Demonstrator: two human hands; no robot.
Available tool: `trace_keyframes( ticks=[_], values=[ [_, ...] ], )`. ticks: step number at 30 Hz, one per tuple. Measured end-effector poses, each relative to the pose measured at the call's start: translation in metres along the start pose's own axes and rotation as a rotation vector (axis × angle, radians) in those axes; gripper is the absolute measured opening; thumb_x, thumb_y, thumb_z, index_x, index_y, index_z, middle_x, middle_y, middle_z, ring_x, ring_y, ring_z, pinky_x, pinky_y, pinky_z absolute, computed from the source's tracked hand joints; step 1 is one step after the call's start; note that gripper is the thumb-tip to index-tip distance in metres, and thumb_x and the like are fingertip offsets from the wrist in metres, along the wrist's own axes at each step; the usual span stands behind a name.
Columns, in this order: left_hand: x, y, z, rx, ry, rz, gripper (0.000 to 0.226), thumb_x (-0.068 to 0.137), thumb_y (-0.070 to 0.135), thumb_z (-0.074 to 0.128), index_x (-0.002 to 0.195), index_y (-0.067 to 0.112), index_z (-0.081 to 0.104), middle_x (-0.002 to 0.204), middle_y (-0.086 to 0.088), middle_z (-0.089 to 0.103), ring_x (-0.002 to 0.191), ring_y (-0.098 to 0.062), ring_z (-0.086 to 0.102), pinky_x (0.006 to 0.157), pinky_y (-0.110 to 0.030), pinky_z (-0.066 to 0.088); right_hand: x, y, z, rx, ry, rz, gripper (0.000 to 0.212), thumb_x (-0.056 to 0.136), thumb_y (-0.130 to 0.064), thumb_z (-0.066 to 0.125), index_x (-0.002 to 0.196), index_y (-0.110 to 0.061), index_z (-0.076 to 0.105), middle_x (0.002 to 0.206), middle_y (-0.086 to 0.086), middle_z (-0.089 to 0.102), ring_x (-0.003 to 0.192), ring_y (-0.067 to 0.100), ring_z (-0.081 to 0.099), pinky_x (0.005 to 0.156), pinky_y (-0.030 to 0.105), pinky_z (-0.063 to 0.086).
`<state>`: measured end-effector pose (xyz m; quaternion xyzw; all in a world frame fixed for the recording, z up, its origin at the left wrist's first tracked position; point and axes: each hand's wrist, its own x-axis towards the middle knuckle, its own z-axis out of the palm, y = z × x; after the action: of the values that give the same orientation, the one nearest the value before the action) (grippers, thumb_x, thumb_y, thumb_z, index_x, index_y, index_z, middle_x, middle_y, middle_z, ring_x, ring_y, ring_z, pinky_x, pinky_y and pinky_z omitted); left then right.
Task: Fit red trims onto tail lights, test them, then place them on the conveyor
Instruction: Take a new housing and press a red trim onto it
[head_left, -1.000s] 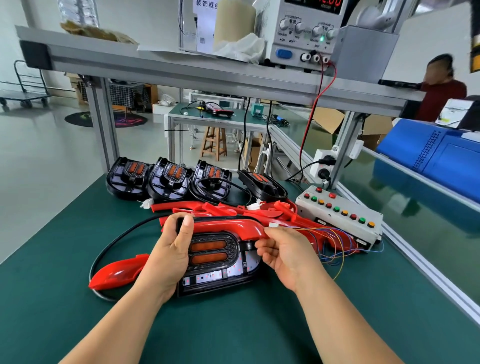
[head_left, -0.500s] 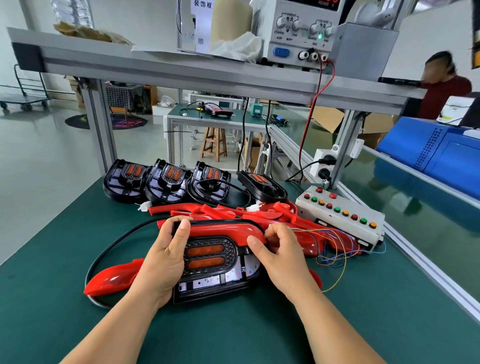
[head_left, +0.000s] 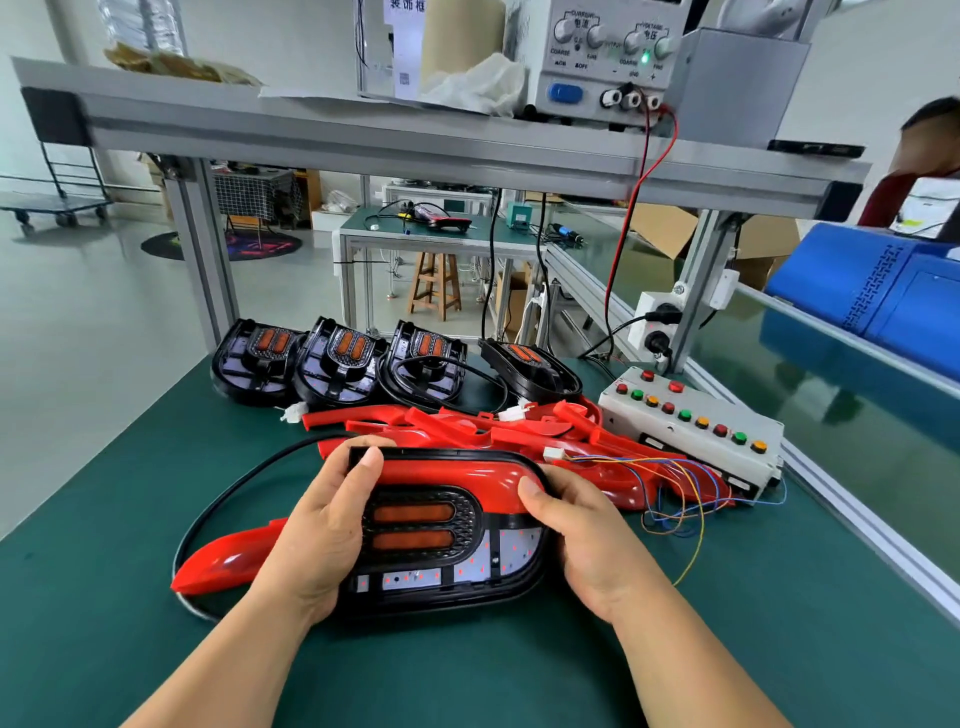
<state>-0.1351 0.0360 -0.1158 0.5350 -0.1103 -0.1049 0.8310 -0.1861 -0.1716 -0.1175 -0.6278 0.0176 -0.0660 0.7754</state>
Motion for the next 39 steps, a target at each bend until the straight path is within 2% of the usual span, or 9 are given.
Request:
trace_keyframes(
  ticks=[3, 8, 12, 16, 24, 28, 31, 36, 39],
  values=[
    [-0.001, -0.002, 0.000, 0.009, -0.032, 0.001, 0.040, 0.082, 0.042, 0.059, 0.114, 0.018, 0.054, 0.103, -0.028, 0.071, 0.087, -0.047, 0.070, 0.065, -0.055, 0.058, 0.000, 0.001, 0.000, 0.028, 0.007, 0.011, 0.029, 0.077, -0.030, 0.073, 0.104, -0.021, 0.075, 0.111, 0.008, 0.073, 0.104, 0.021, 0.069, 0.086, 0.026, 0.053],
    [-0.003, -0.001, 0.000, 0.014, -0.048, -0.010, 0.033, 0.076, 0.039, 0.066, 0.102, 0.023, 0.056, 0.097, -0.028, 0.071, 0.086, -0.047, 0.071, 0.063, -0.053, 0.058, -0.001, -0.002, 0.001, 0.117, -0.011, 0.048, 0.039, 0.061, -0.036, 0.082, 0.097, -0.022, 0.076, 0.106, 0.010, 0.074, 0.096, 0.023, 0.071, 0.079, 0.028, 0.056],
    [-0.003, -0.001, -0.001, -0.005, -0.044, -0.028, 0.034, 0.078, 0.037, 0.065, 0.106, 0.021, 0.057, 0.099, -0.028, 0.071, 0.086, -0.046, 0.071, 0.063, -0.052, 0.059, -0.003, -0.003, 0.001, 0.137, -0.024, 0.048, 0.030, 0.068, -0.030, 0.082, 0.095, -0.019, 0.076, 0.105, 0.012, 0.074, 0.094, 0.023, 0.071, 0.079, 0.030, 0.056],
    [-0.003, 0.000, -0.002, -0.007, -0.040, -0.036, 0.036, 0.078, 0.038, 0.065, 0.108, 0.020, 0.058, 0.101, -0.029, 0.071, 0.088, -0.047, 0.070, 0.065, -0.054, 0.058, -0.004, -0.004, 0.002, 0.132, -0.007, 0.040, 0.019, 0.076, -0.023, 0.073, 0.094, -0.019, 0.076, 0.105, 0.012, 0.074, 0.096, 0.024, 0.071, 0.083, 0.032, 0.055],
    [-0.002, 0.002, 0.001, -0.026, -0.012, -0.029, 0.028, 0.082, 0.034, 0.061, 0.106, 0.018, 0.058, 0.099, -0.031, 0.070, 0.086, -0.049, 0.070, 0.064, -0.057, 0.057, -0.003, -0.006, 0.004, 0.140, 0.023, 0.022, 0.030, 0.069, -0.026, 0.076, 0.096, -0.014, 0.072, 0.102, 0.013, 0.073, 0.093, 0.024, 0.069, 0.089, 0.038, 0.054],
    [-0.003, 0.004, 0.002, -0.028, -0.005, -0.036, 0.029, 0.082, 0.033, 0.061, 0.106, 0.017, 0.057, 0.098, -0.032, 0.069, 0.086, -0.049, 0.070, 0.063, -0.056, 0.058, -0.005, -0.007, 0.004, 0.140, -0.003, 0.048, 0.038, 0.073, -0.024, 0.074, 0.107, -0.008, 0.068, 0.108, 0.015, 0.073, 0.099, 0.027, 0.069, 0.089, 0.037, 0.054],
    [-0.005, 0.004, 0.002, -0.022, -0.007, -0.044, 0.024, 0.081, 0.032, 0.063, 0.101, 0.020, 0.058, 0.098, -0.033, 0.069, 0.085, -0.050, 0.070, 0.063, -0.056, 0.057, -0.006, -0.011, 0.005, 0.124, -0.056, 0.061, 0.047, 0.073, -0.023, 0.081, 0.113, -0.004, 0.066, 0.113, 0.018, 0.071, 0.103, 0.030, 0.069, 0.089, 0.037, 0.055],
    [-0.008, 0.003, 0.002, -0.016, -0.027, -0.065, 0.024, 0.075, 0.031, 0.070, 0.096, 0.024, 0.060, 0.098, -0.032, 0.069, 0.085, -0.051, 0.069, 0.066, -0.059, 0.056, -0.007, -0.012, 0.005, 0.101, -0.045, 0.116, 0.044, 0.071, -0.025, 0.081, 0.109, -0.006, 0.071, 0.113, 0.019, 0.071, 0.107, 0.036, 0.067, 0.096, 0.043, 0.052],
    [-0.008, 0.005, 0.004, -0.007, -0.033, -0.059, 0.031, 0.069, 0.034, 0.074, 0.095, 0.025, 0.060, 0.096, -0.030, 0.071, 0.084, -0.050, 0.070, 0.064, -0.058, 0.057, -0.006, -0.011, 0.007, 0.116, -0.007, 0.125, 0.044, 0.061, -0.029, 0.087, 0.099, -0.011, 0.075, 0.108, 0.017, 0.073, 0.100, 0.032, 0.070, 0.085, 0.036, 0.057]
  ],
)
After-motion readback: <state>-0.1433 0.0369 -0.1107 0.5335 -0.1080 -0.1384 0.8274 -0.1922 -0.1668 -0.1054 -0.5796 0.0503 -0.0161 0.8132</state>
